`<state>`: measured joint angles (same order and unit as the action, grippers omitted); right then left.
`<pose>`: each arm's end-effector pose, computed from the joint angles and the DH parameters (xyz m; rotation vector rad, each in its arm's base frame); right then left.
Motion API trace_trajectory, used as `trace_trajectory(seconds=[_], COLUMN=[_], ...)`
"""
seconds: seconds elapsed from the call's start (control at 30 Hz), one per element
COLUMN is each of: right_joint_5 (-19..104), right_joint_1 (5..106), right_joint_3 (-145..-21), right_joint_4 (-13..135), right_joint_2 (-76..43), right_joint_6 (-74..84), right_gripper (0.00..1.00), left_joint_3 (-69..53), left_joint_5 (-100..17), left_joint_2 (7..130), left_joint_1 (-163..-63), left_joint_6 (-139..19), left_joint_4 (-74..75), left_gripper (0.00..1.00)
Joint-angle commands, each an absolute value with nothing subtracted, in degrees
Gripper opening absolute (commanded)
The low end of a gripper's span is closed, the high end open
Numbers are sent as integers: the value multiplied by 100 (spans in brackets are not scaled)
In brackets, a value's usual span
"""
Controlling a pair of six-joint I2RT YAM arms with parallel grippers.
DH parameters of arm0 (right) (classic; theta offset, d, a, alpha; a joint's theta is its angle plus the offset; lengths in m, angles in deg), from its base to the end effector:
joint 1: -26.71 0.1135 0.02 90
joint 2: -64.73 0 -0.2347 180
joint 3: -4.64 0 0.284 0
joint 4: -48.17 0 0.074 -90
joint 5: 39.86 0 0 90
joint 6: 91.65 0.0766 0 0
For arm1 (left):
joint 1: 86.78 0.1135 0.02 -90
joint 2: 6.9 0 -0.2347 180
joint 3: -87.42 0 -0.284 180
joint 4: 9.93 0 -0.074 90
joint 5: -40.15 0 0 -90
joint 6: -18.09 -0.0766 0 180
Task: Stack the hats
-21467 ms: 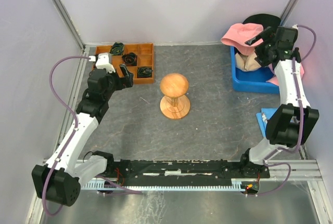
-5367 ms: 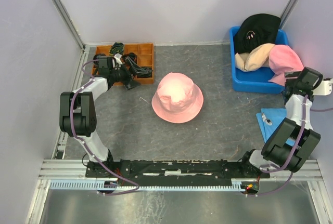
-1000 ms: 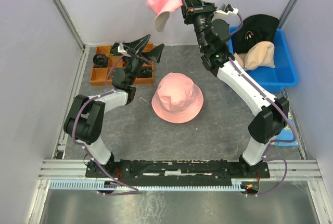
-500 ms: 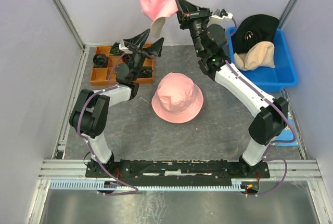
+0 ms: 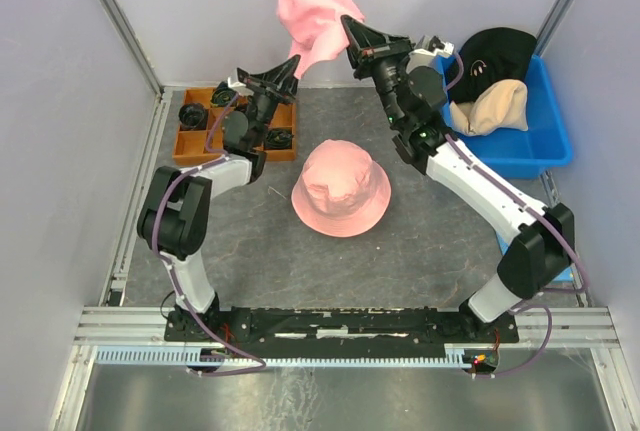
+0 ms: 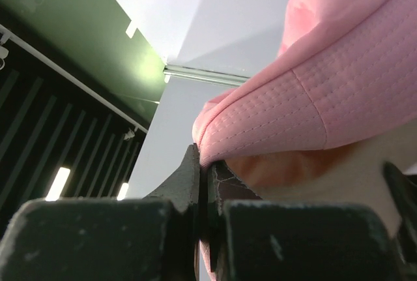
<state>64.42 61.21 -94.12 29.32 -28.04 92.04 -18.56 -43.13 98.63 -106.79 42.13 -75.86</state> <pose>0.3802 0.2384 0.4398 0.8874 1.0323 1.8073 0.4186 -0.1620 0.2760 -0.8021 0.9340 -2.1656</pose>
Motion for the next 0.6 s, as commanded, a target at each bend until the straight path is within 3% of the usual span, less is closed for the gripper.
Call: trace_trajectory(seconds=[0.0, 0.27, 0.33, 0.47, 0.57], right_joint_5=[6217, 5419, 5358, 4771, 4141], right_joint_1=[6019, 5461, 5314, 4933, 4780], right_joint_3=[-9016, -9583, -9796, -10586, -11465], right_joint_4=[2880, 5202, 5727, 6506, 7125], right_joint_2=[-2151, -1867, -1883, -2310, -2895], right_joint_6=[9165, 8221, 7927, 7467, 7043], right_gripper=[0, 1, 8, 14, 25], left_joint_3=[-1181, -151, 305, 1394, 2220], left_joint_5=[-3915, -3585, -3578, -3525, -3521], left_joint_2=[9506, 9020, 9009, 9294, 9690], left_joint_1=[-10339, -9948, -9944, -9944, -9945], left_joint_6=[3644, 2748, 2513, 2111, 2110], left_joint_4=[-6953, -5229, -4736, -3866, -3591], left_gripper=[4, 3, 3, 3, 3])
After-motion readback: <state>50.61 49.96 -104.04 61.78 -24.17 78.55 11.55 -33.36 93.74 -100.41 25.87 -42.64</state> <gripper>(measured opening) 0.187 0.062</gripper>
